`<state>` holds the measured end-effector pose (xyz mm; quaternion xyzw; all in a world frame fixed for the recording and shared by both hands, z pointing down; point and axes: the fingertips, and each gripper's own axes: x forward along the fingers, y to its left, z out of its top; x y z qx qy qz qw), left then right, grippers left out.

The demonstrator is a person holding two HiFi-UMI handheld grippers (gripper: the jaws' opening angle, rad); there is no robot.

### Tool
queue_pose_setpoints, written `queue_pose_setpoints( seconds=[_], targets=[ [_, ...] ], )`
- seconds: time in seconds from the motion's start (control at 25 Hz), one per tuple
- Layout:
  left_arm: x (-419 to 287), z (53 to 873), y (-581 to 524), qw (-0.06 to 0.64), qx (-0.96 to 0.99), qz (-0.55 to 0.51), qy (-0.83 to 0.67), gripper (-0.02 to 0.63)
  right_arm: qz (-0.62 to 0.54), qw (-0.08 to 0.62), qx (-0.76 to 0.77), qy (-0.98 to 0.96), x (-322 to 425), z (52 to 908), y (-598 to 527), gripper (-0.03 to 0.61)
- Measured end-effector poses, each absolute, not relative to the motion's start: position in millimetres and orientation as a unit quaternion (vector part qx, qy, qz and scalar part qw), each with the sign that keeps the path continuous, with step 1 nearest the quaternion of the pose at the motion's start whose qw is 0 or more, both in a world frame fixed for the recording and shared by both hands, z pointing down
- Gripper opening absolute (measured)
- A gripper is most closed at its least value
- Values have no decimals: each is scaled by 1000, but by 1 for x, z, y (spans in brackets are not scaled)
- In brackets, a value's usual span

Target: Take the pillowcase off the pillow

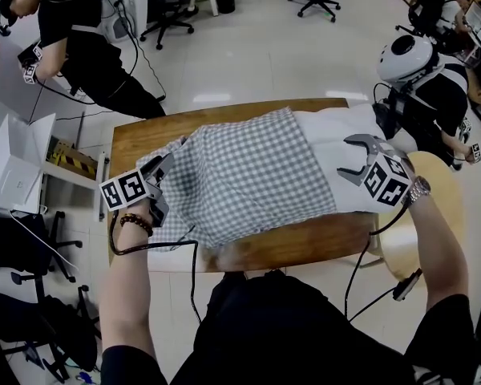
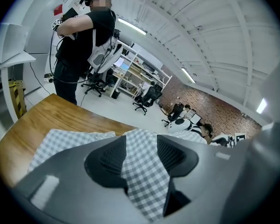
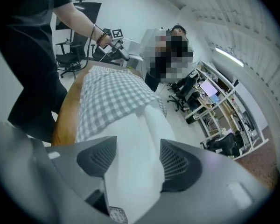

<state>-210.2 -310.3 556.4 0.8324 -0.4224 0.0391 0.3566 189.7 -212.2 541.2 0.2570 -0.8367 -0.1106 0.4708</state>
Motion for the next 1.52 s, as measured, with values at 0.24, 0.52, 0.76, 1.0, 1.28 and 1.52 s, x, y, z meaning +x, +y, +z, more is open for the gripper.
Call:
queue_pose_setpoints(
  seconds=[0.24, 0.52, 0.76, 1.0, 1.28, 1.52],
  targets=[
    [-193, 566, -277, 349, 828, 33, -439, 209, -146, 476, 220, -839, 191, 554, -181, 298],
    [-183, 559, -256, 349, 823, 22, -448, 210, -148, 471, 200, -847, 181, 551, -178, 307],
    [-175, 575, -221, 348, 824, 28, -447, 210, -153, 481, 196, -841, 173, 570, -160, 321],
    [-174, 605, -185, 383, 806, 34, -450, 213, -174, 509, 204, -818, 168, 585, -148, 333],
    [-178, 660, -147, 491, 734, -29, -469, 235, -197, 534, 208, -796, 166, 614, -136, 374],
    [-179, 690, -125, 571, 667, -79, -472, 259, -203, 555, 209, -779, 166, 623, -136, 393]
  ],
)
